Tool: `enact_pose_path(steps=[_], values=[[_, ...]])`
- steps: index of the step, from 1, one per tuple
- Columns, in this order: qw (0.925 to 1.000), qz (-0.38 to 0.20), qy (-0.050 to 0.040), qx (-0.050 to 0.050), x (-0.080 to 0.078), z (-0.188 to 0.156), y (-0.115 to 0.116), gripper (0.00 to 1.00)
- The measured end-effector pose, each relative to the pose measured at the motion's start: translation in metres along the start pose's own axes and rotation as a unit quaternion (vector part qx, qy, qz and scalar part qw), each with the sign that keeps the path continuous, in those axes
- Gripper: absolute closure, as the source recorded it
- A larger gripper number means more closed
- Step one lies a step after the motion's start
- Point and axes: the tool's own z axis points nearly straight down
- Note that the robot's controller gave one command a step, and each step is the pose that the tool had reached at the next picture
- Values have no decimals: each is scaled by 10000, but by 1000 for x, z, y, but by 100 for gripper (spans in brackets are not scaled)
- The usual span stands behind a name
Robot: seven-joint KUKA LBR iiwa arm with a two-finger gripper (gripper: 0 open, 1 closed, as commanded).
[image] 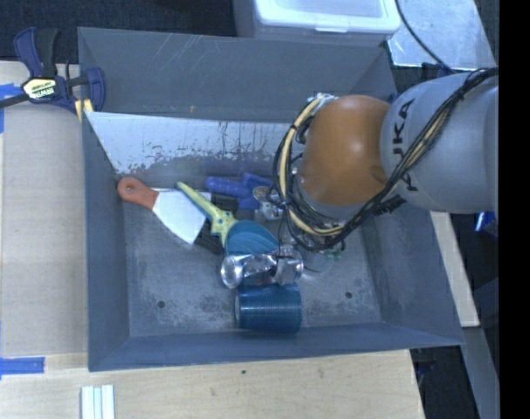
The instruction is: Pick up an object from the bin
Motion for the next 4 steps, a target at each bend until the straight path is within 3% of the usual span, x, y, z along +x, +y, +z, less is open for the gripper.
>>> enact_pose_path(steps=[1, 2, 3, 4], values=[[9997, -258, -43, -11, -15, -37, -16, 0], [9994, 349, 12, 2, -10, 16, -14, 0], [9888, -1483, -175, 45, -23, 38, 5, 0], [9998, -166, -53, 1, 30, 42, 26, 100]])
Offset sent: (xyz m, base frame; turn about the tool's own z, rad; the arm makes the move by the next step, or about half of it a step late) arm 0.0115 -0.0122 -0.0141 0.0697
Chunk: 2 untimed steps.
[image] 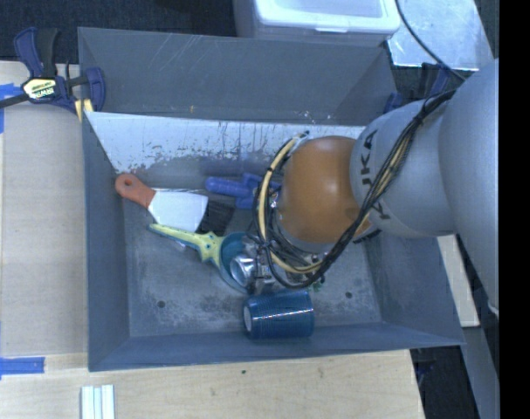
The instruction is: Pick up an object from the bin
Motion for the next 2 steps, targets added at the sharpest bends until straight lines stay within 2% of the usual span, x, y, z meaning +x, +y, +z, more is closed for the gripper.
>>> enact_pose_path(steps=[1, 2], values=[[10000, 2, 0, -2, 0, 0, 0, 100], [10000, 4, 49, 0, 2, -38, 0, 100]])
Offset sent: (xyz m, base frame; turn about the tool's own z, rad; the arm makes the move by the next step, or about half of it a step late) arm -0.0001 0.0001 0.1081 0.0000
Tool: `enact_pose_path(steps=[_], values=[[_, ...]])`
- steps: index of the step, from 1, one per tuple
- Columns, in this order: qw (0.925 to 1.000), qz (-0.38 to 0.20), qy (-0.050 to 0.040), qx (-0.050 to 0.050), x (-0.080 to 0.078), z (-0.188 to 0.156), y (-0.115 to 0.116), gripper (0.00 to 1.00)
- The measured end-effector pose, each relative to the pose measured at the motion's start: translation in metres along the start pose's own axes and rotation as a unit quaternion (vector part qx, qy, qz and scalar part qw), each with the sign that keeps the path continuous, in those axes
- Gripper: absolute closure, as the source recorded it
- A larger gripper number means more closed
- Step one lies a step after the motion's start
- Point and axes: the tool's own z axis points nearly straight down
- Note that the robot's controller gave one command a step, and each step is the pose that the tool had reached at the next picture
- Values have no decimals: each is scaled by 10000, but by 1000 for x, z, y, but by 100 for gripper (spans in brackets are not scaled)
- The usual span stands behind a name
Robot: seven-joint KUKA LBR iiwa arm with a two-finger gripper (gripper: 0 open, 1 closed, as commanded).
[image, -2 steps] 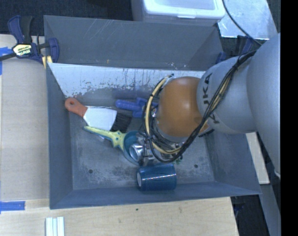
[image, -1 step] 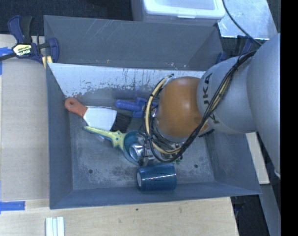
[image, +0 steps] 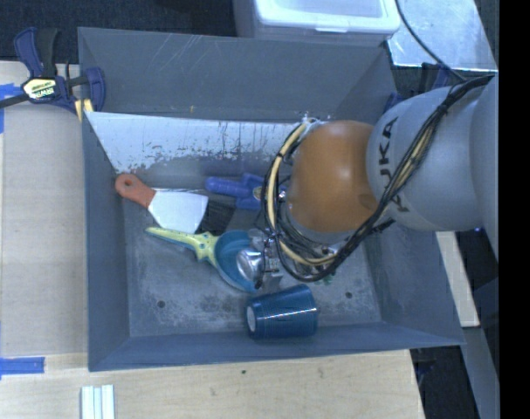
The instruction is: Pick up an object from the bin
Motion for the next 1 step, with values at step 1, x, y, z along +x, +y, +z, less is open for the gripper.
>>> enact_pose_path(steps=[1], values=[[10000, 2, -47, 1, -3, -27, 0, 100]])
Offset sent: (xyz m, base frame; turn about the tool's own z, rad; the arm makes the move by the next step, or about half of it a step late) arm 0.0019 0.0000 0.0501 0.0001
